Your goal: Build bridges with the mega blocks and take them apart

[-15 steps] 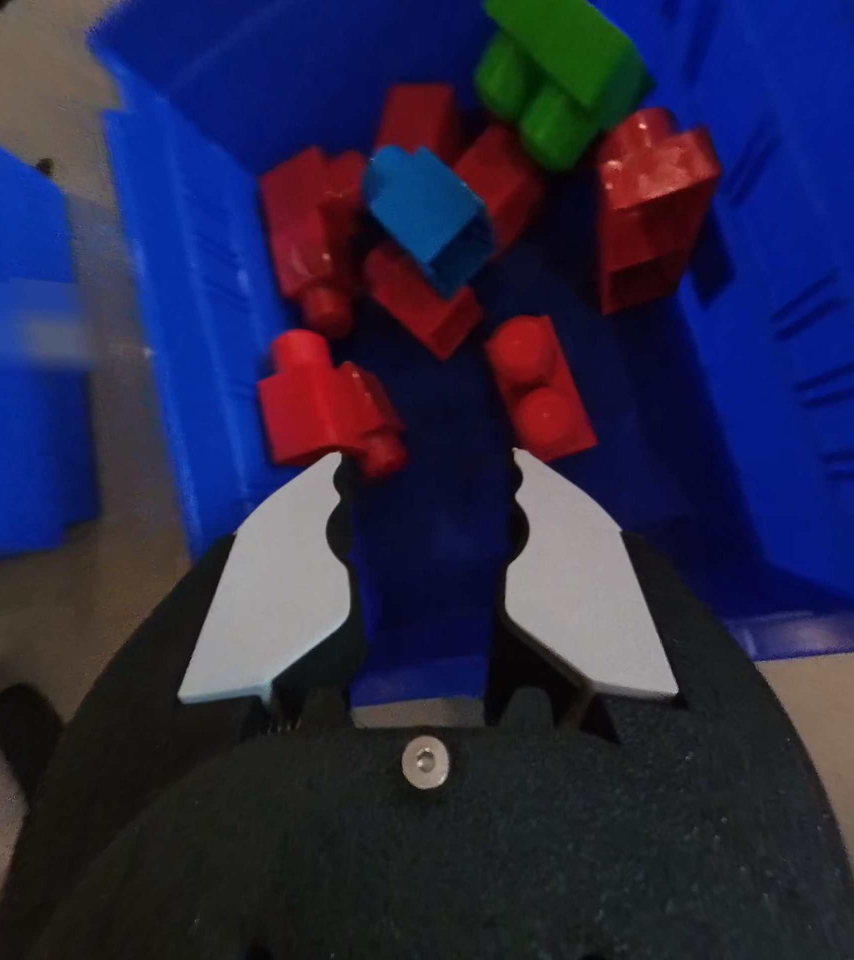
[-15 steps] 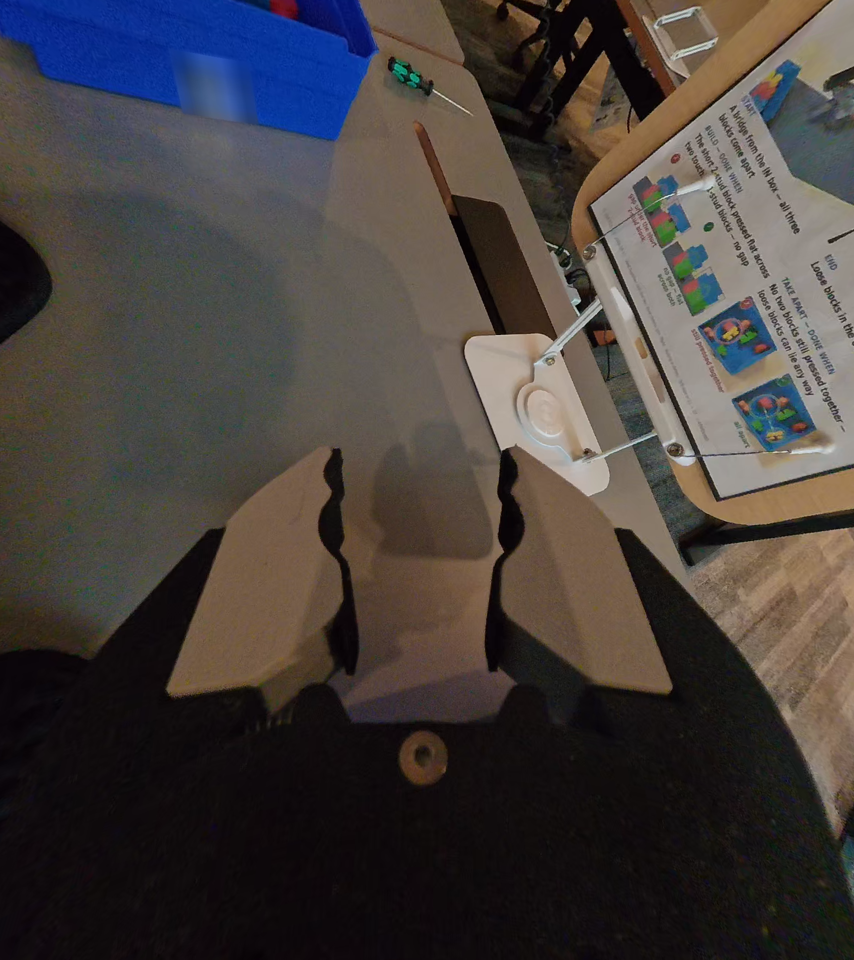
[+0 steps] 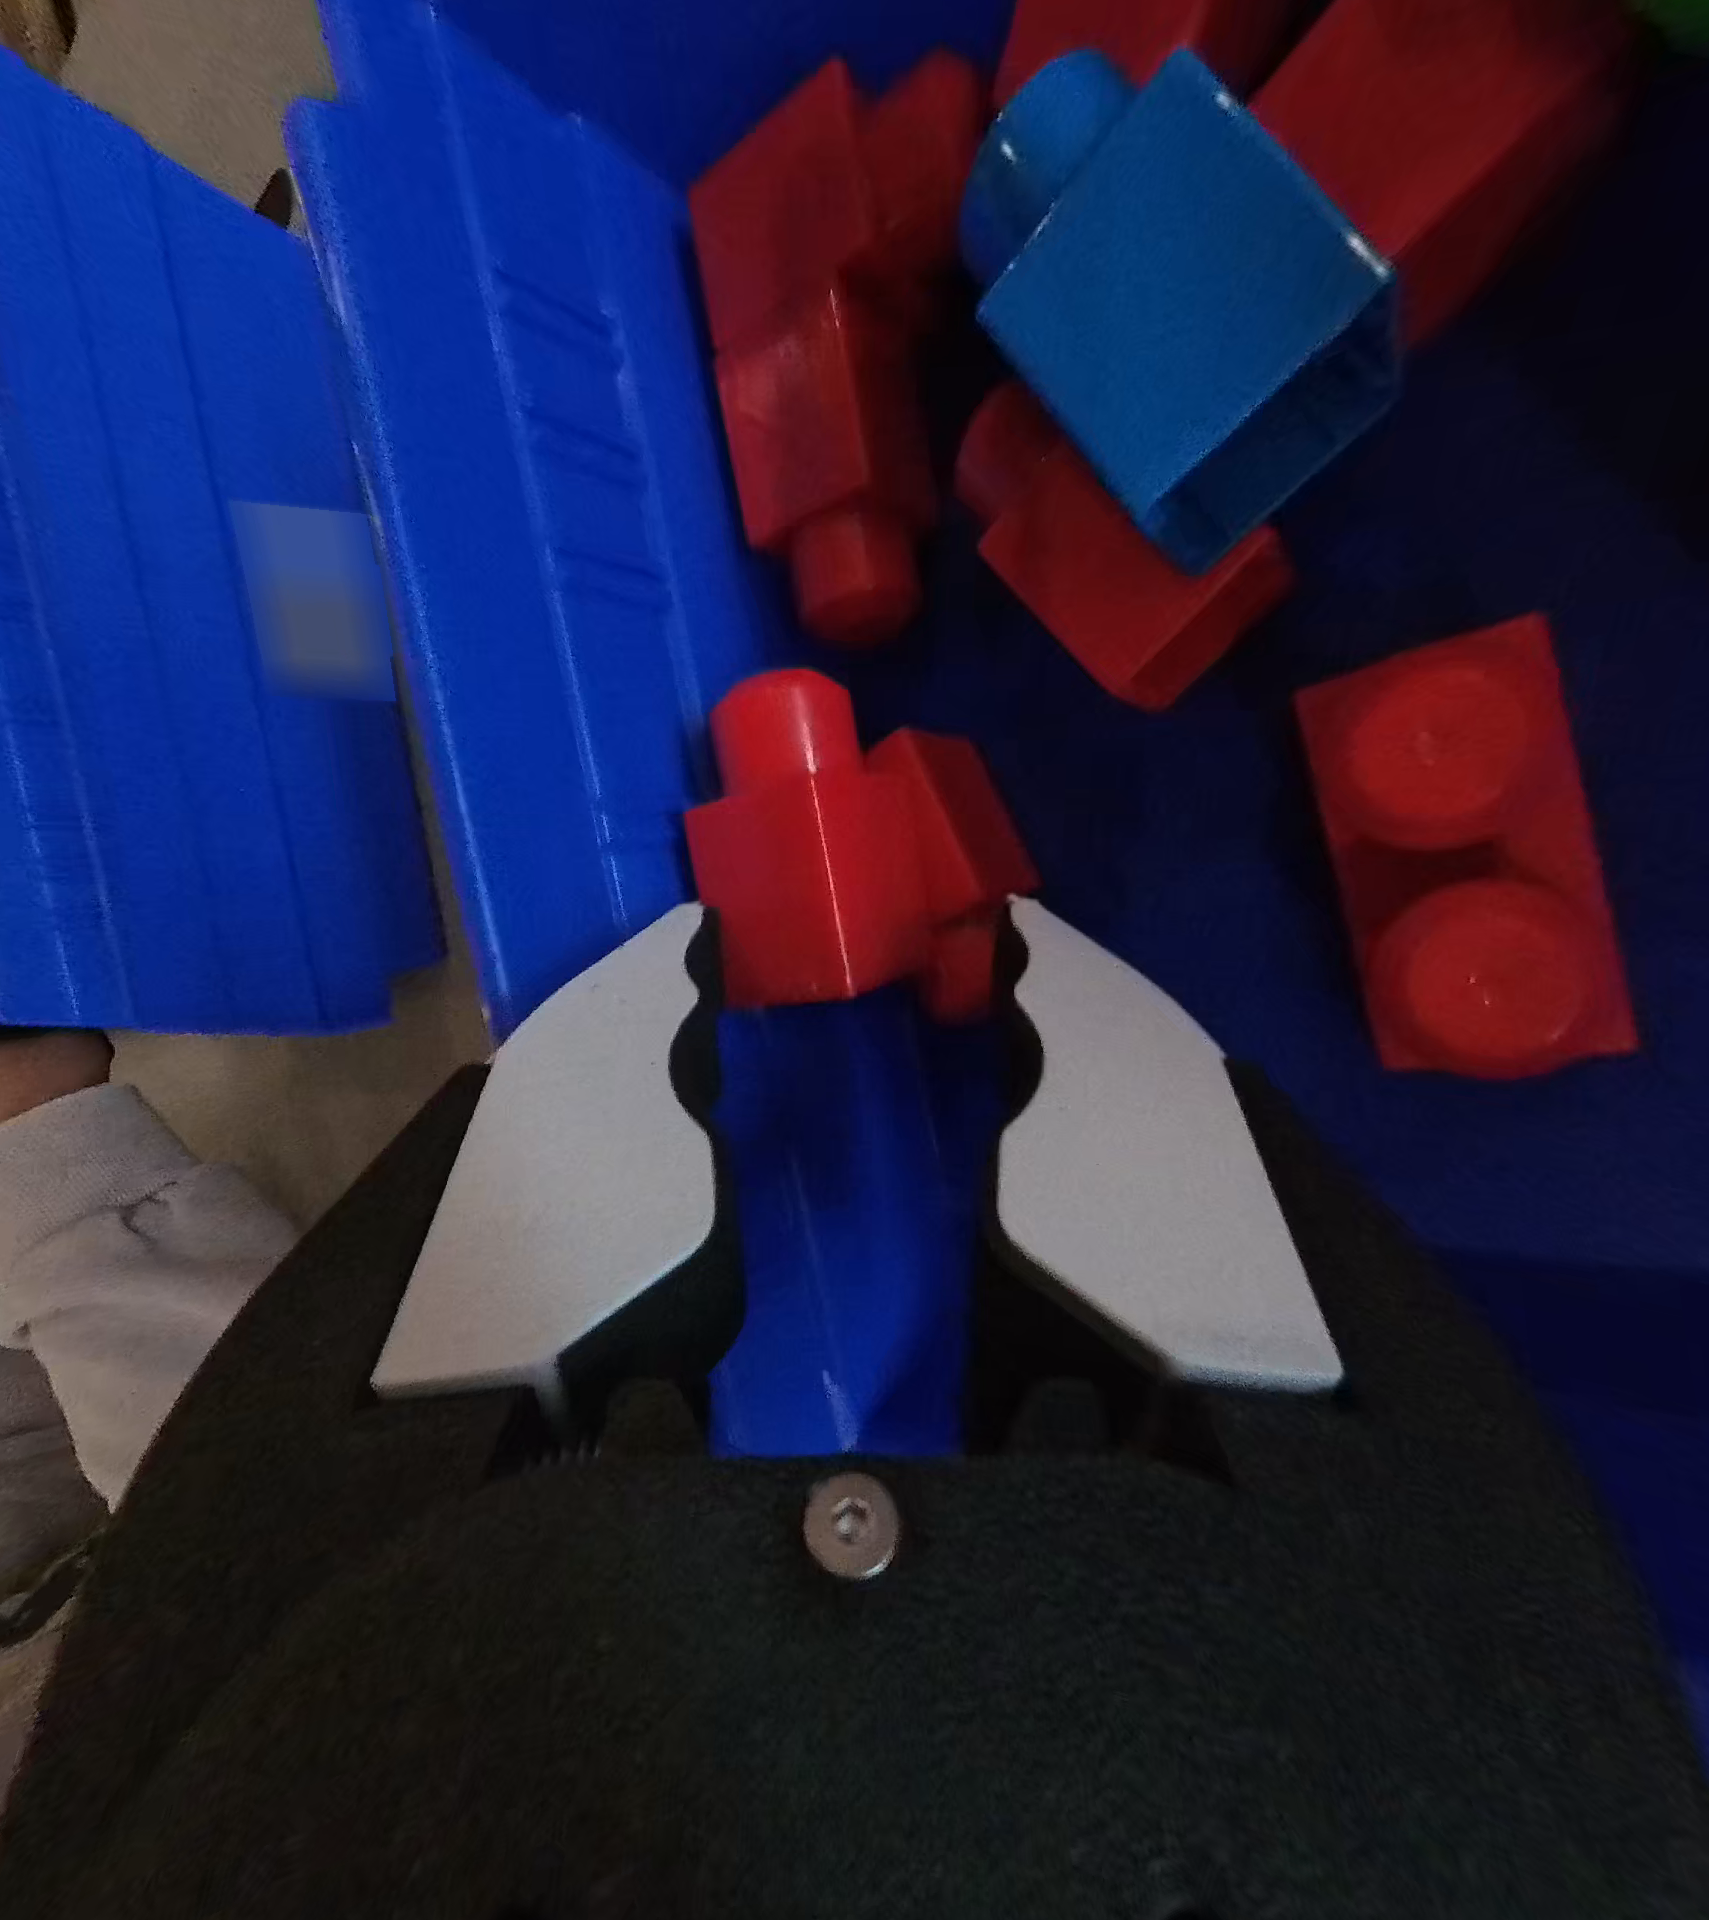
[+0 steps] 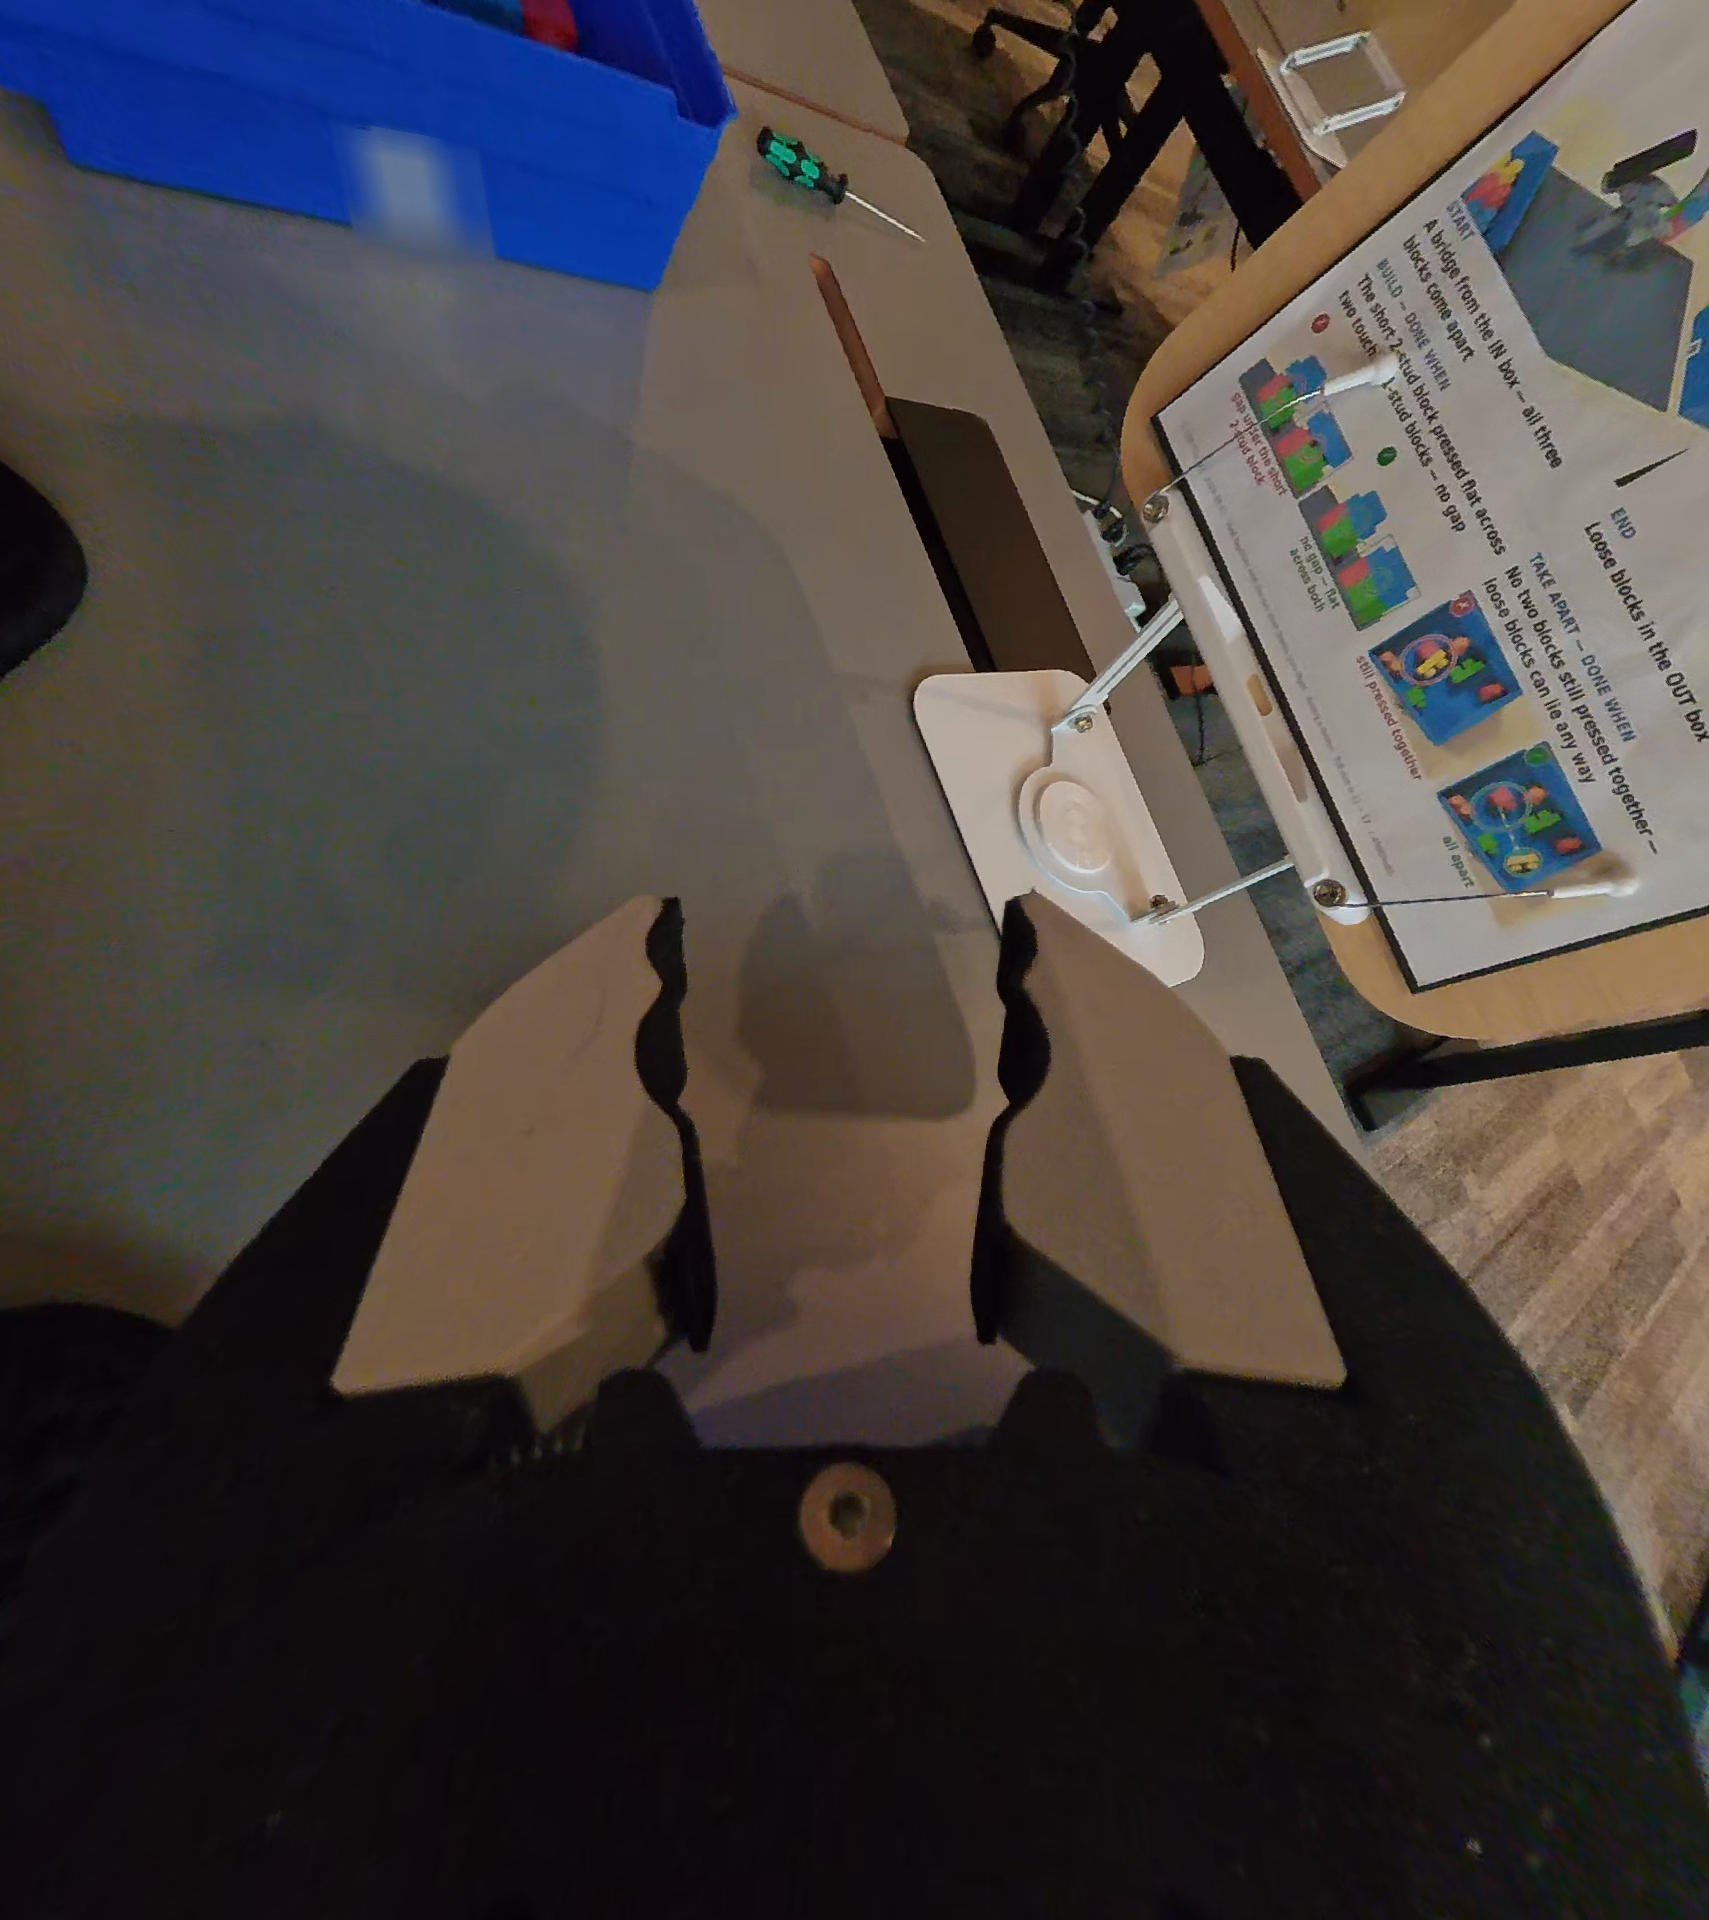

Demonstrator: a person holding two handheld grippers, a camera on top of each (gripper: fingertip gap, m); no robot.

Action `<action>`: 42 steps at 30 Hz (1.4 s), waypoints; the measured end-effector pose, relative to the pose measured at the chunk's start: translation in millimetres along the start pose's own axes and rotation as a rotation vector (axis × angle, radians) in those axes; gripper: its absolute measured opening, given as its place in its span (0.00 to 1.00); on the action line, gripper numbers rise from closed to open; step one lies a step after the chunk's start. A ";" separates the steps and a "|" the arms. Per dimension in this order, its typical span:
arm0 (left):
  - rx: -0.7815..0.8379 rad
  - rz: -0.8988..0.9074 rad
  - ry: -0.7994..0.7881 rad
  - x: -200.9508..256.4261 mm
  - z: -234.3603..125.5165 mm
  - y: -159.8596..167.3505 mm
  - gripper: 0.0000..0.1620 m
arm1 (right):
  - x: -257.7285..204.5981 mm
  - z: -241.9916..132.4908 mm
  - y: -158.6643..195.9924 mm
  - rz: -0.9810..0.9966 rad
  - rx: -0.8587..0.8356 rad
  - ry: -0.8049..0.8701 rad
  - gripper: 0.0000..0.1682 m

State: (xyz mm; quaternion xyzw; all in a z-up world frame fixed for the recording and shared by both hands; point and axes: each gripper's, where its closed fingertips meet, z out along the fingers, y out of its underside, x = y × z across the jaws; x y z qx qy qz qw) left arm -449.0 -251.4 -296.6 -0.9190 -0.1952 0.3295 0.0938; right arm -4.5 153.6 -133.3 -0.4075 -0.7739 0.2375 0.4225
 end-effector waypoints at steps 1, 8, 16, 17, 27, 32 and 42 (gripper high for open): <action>-0.010 0.005 -0.011 -0.4 2.0 -0.5 0.31 | 0.3 0.0 0.1 0.000 0.001 0.000 0.35; -0.104 0.099 -0.088 -3.5 9.2 3.6 0.32 | 1.8 1.3 1.5 0.000 -0.003 0.002 0.35; -0.069 0.105 -0.142 -9.7 3.1 2.0 0.24 | 1.7 1.6 0.2 -0.005 0.002 0.004 0.35; -0.055 0.102 -0.143 -9.6 0.7 1.3 0.24 | 1.5 2.0 0.0 -0.005 0.002 0.002 0.35; 0.096 0.050 -0.102 -11.0 -31.3 -11.6 0.00 | -3.0 4.5 -1.9 -0.020 -0.004 -0.012 0.35; 0.064 0.123 -0.119 -3.4 -24.2 -1.4 0.11 | -3.1 2.5 -2.8 -0.021 0.004 -0.011 0.35; 0.134 -0.225 -0.028 11.6 -43.7 -2.4 0.32 | -2.4 2.9 -1.4 -0.022 -0.001 -0.010 0.35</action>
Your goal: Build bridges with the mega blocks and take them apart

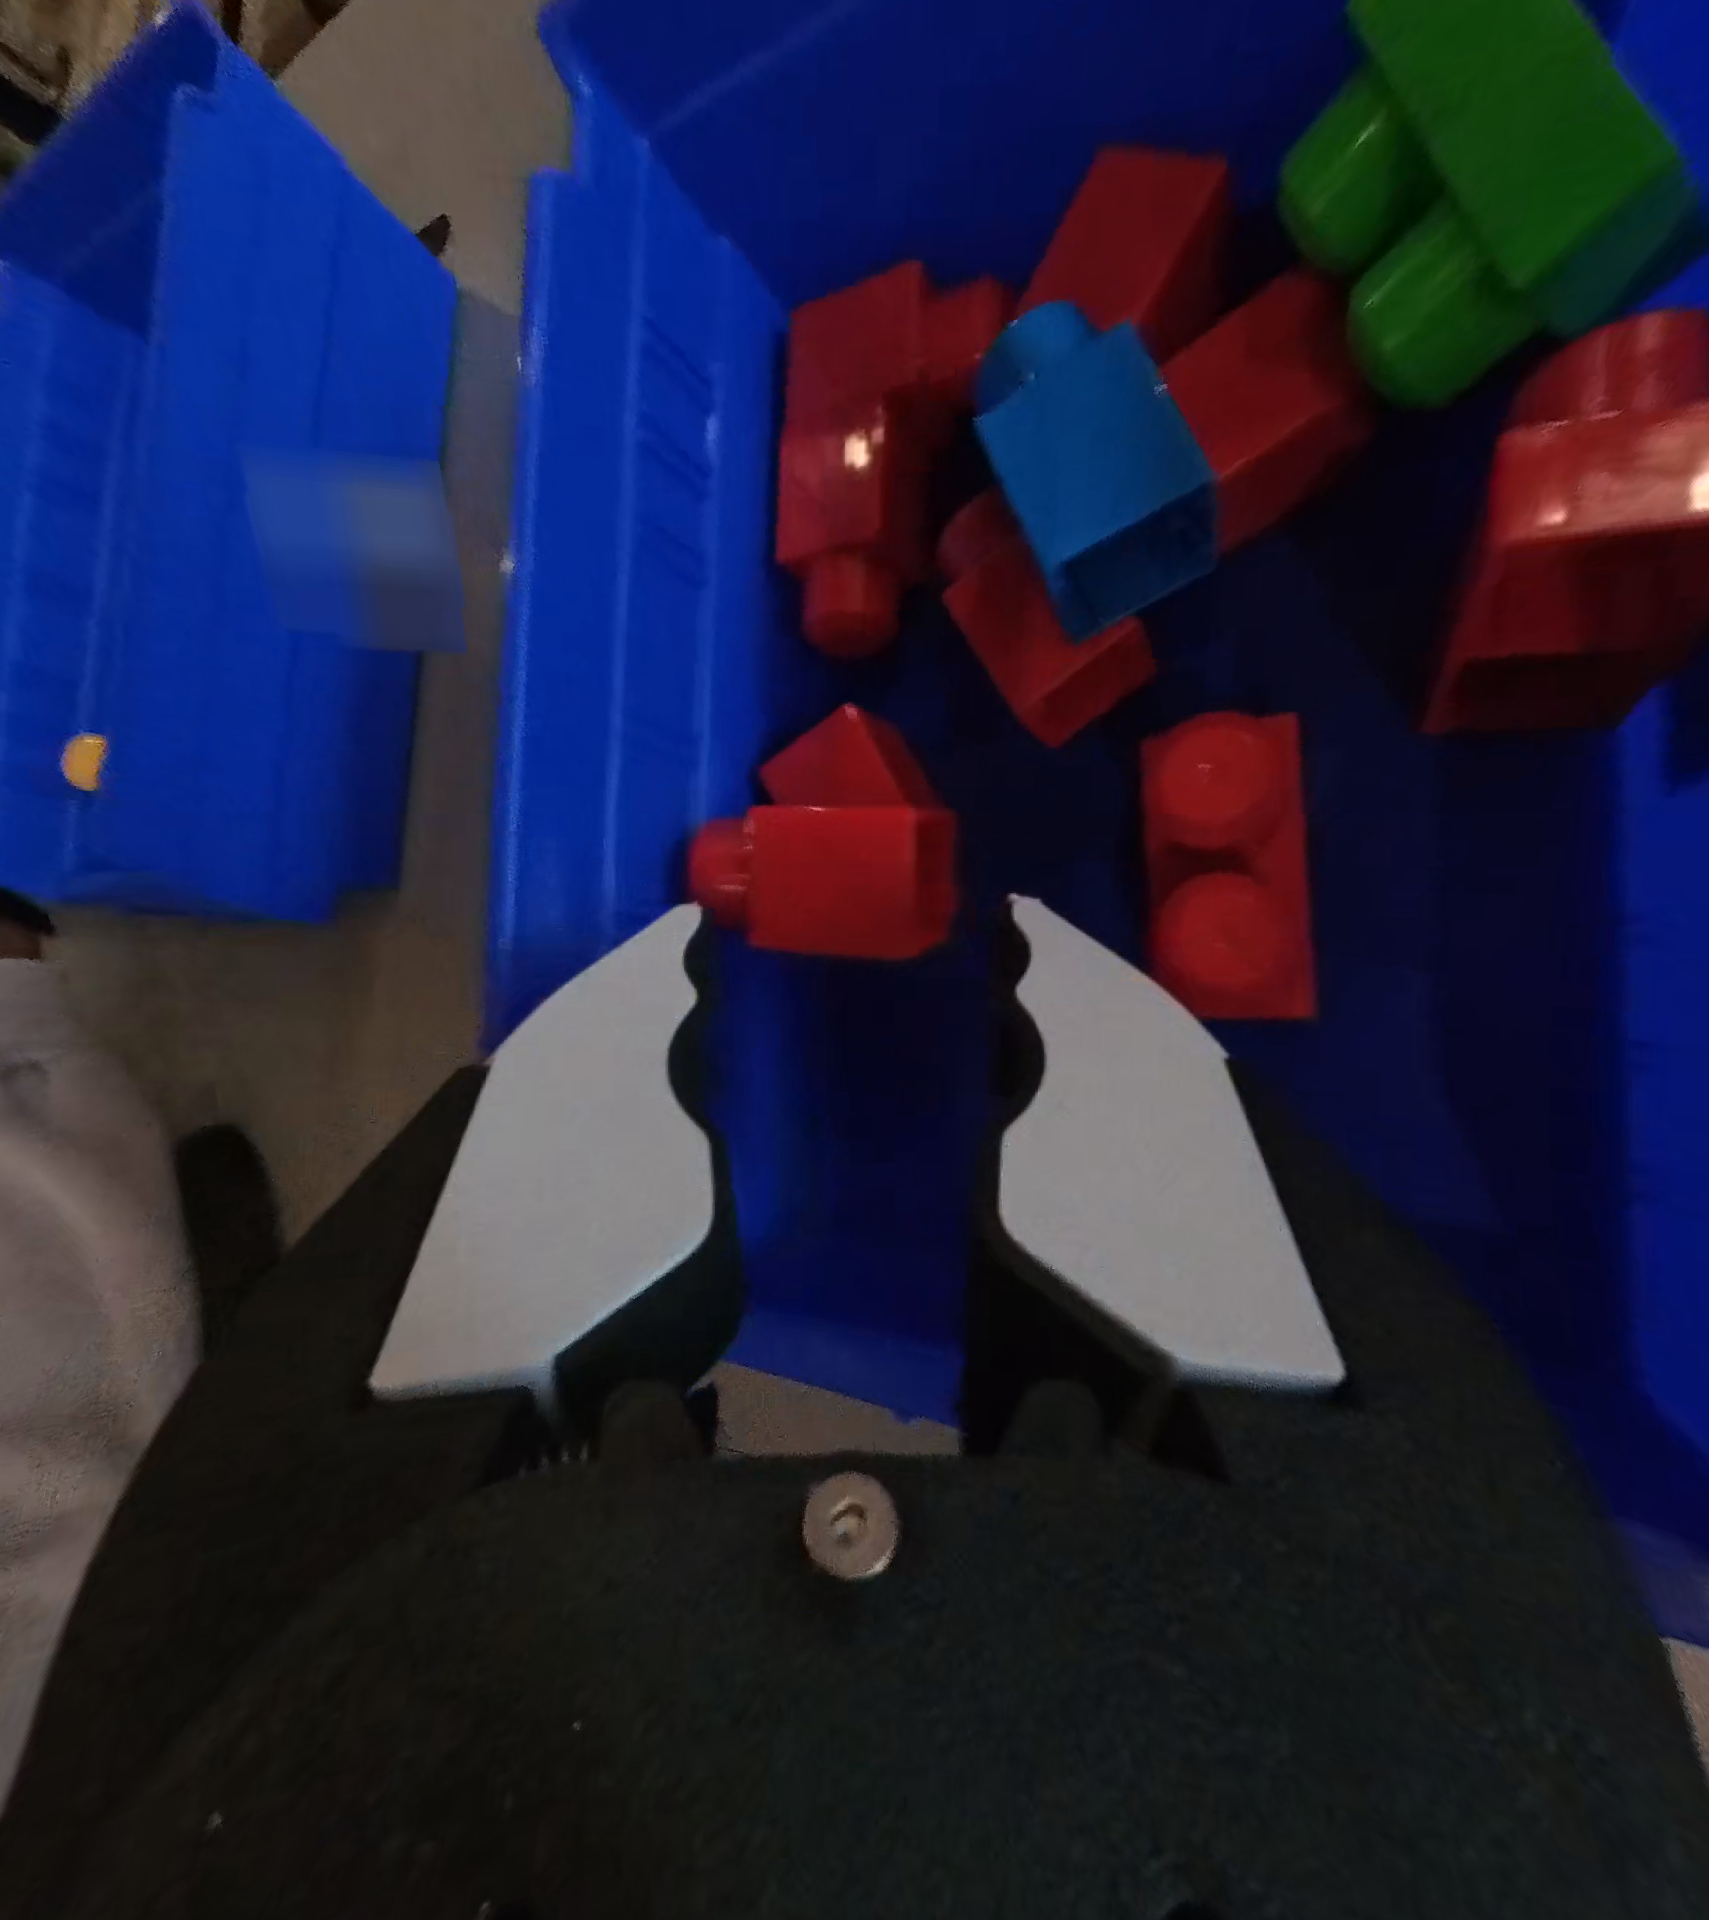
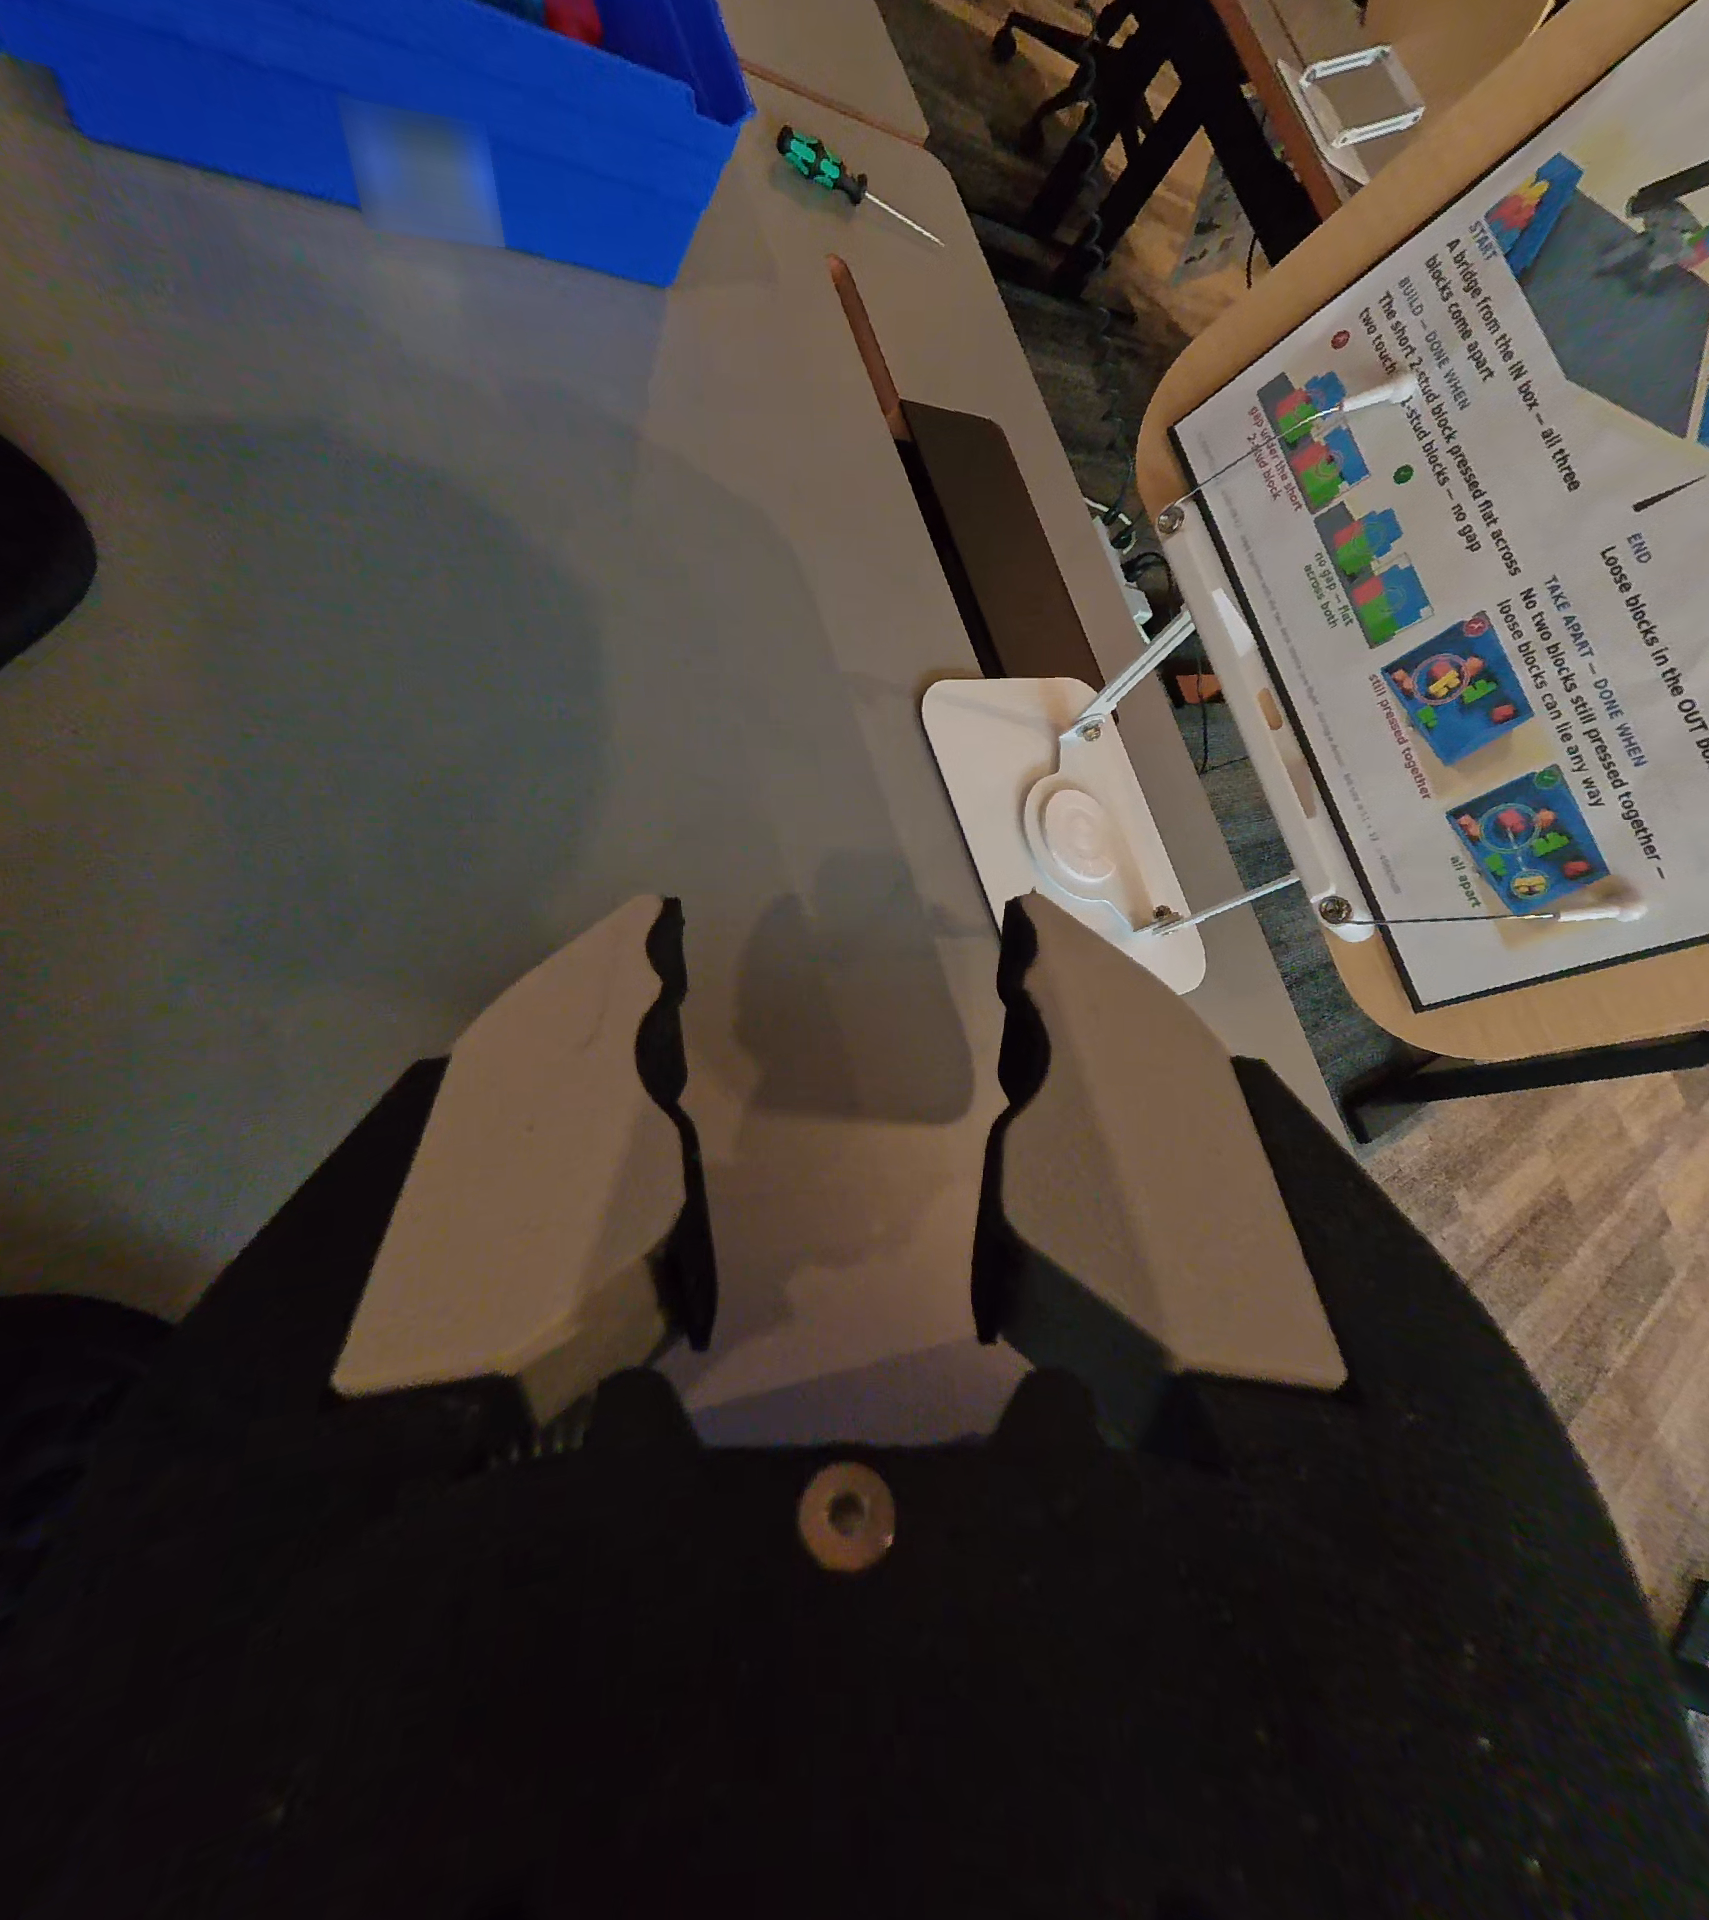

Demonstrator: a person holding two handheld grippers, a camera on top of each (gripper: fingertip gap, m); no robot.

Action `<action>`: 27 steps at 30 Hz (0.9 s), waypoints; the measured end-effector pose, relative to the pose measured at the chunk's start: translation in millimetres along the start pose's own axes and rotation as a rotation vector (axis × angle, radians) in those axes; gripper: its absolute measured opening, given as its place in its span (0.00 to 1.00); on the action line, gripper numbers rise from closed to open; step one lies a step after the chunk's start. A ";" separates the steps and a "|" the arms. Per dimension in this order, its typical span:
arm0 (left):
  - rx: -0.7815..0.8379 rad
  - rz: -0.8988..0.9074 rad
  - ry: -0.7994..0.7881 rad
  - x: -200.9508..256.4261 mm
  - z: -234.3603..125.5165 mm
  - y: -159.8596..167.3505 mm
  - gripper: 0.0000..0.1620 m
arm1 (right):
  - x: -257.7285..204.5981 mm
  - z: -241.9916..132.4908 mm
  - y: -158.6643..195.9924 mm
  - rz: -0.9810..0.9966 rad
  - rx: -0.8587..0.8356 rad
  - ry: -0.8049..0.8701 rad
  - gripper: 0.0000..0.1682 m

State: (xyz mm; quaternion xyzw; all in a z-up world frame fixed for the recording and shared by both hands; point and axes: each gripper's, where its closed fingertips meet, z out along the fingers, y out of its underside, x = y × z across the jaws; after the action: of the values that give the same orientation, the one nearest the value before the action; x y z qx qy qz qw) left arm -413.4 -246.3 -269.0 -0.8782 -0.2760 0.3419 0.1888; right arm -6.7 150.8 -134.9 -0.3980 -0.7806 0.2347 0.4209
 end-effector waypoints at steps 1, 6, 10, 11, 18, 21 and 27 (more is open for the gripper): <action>0.010 -0.015 0.024 7.0 -1.3 1.2 0.33 | 0.1 0.1 0.0 0.001 0.000 -0.001 0.35; -0.045 0.451 -0.071 6.2 2.3 15.3 0.40 | -0.8 -0.3 -0.3 -0.004 0.003 -0.004 0.35; -0.031 0.650 -0.032 -1.0 2.9 5.5 0.37 | -1.1 -1.8 -2.1 -0.010 0.014 -0.004 0.35; -0.031 0.690 -0.016 -3.1 5.4 3.5 0.37 | -1.1 -2.0 -2.1 -0.010 0.013 -0.003 0.35; -0.170 1.030 0.069 -8.5 31.9 16.4 0.36 | -2.9 -2.4 -3.2 -0.024 0.014 -0.005 0.35; -0.164 1.084 0.104 -9.6 41.1 17.9 0.32 | -3.3 -1.5 -3.1 -0.026 0.016 -0.010 0.35; -0.108 1.068 0.091 -13.0 47.3 13.5 0.26 | -3.5 3.6 -1.2 -0.023 0.004 -0.020 0.35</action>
State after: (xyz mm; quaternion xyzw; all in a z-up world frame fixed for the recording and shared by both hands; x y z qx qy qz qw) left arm -449.9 -258.0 -302.4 -0.9188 0.2002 0.3372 -0.0449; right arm -9.1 147.1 -137.6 -0.3857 -0.7887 0.2354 0.4168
